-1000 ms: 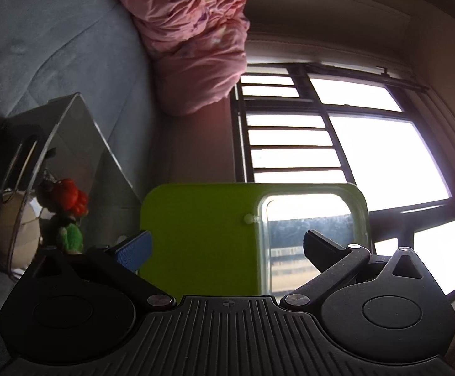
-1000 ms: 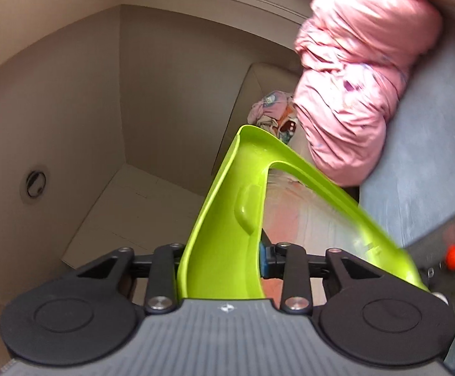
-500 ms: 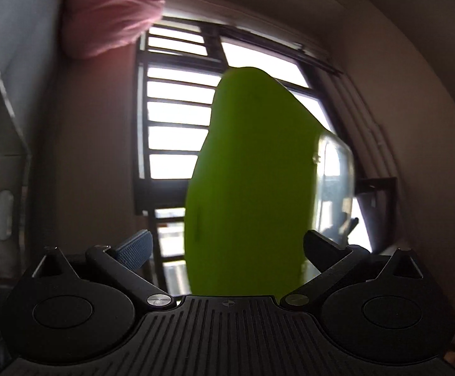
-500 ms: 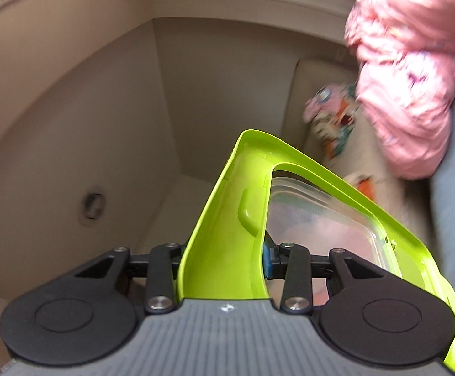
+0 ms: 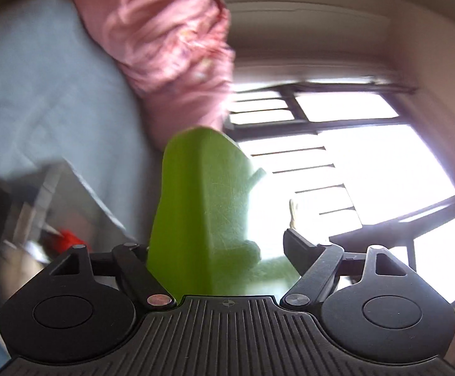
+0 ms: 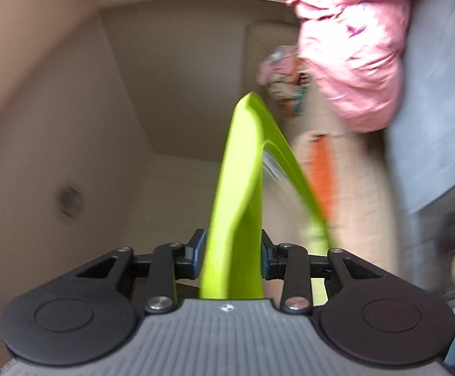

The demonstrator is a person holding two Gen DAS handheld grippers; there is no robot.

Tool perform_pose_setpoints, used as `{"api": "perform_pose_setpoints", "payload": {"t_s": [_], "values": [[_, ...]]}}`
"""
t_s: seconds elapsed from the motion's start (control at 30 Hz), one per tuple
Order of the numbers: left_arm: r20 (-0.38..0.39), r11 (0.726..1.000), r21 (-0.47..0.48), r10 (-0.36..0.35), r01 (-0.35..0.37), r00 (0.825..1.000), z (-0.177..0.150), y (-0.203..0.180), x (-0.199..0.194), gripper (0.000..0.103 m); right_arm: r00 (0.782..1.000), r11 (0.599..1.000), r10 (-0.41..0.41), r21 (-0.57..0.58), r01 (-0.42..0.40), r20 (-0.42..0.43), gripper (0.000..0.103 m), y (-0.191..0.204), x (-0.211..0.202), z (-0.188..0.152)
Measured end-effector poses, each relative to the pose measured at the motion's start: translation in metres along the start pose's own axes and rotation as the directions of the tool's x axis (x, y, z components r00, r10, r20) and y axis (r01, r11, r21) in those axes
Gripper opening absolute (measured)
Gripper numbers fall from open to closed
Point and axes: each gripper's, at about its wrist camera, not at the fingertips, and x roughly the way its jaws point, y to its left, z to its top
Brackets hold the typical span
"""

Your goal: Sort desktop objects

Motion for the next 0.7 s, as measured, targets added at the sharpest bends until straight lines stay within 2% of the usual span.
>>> {"api": "perform_pose_setpoints", "payload": {"t_s": [0.03,0.07,0.13,0.17,0.2,0.3,0.33,0.4,0.47,0.53,0.6,0.67,0.7], "values": [[-0.006,0.997,0.016,0.073,-0.073,0.997,0.005,0.001,0.005,0.077,0.997,0.995,-0.079,-0.063,0.078,-0.012,0.038,-0.011,0.003,-0.001],[-0.016,0.988,0.041,0.149,-0.148,0.989,0.010,0.004,0.010,0.077,0.984,0.974,-0.181,-0.136,0.179,-0.001,0.037,-0.022,0.006,-0.004],[-0.029,0.955,0.104,0.284,-0.279,0.958,0.018,0.009,0.023,0.079,0.928,0.883,-0.369,-0.296,0.365,0.044,0.036,-0.046,0.016,-0.011],[-0.040,0.939,0.121,0.327,-0.321,0.944,0.021,0.014,0.030,0.079,0.908,0.846,-0.413,-0.343,0.409,0.067,0.040,-0.062,0.019,-0.014],[-0.049,0.930,0.119,0.355,-0.347,0.934,0.025,0.020,0.036,0.077,0.906,0.842,-0.416,-0.340,0.418,0.081,0.041,-0.080,0.018,-0.014],[-0.072,0.907,0.126,0.412,-0.401,0.909,0.036,0.036,0.054,0.077,0.911,0.872,-0.403,-0.264,0.412,0.093,0.041,-0.136,0.012,-0.008],[-0.084,0.902,0.127,0.424,-0.412,0.902,0.039,0.041,0.059,0.077,0.909,0.875,-0.405,-0.245,0.417,0.100,0.044,-0.153,0.009,-0.007],[-0.111,0.888,0.111,0.458,-0.447,0.882,0.044,0.055,0.068,0.077,0.885,0.854,-0.450,-0.231,0.466,0.122,0.049,-0.179,0.003,-0.010],[-0.147,0.866,0.076,0.499,-0.494,0.854,0.050,0.071,0.075,0.076,0.852,0.829,-0.508,-0.196,0.524,0.129,0.050,-0.200,-0.002,-0.017],[-0.187,0.852,0.023,0.517,-0.523,0.835,0.055,0.086,0.079,0.074,0.839,0.832,-0.533,-0.111,0.544,0.111,0.051,-0.228,0.002,-0.021],[-0.203,0.835,0.015,0.541,-0.550,0.816,0.053,0.093,0.078,0.074,0.833,0.833,-0.547,-0.040,0.551,0.088,0.055,-0.243,-0.003,-0.026],[-0.212,0.836,0.036,0.542,-0.547,0.813,0.050,0.091,0.074,0.074,0.824,0.825,-0.564,0.006,0.564,0.052,0.071,-0.249,-0.008,-0.034],[-0.211,0.838,0.048,0.540,-0.543,0.815,0.048,0.087,0.070,0.074,0.817,0.818,-0.575,0.022,0.575,0.036,0.073,-0.250,-0.010,-0.038]]}}
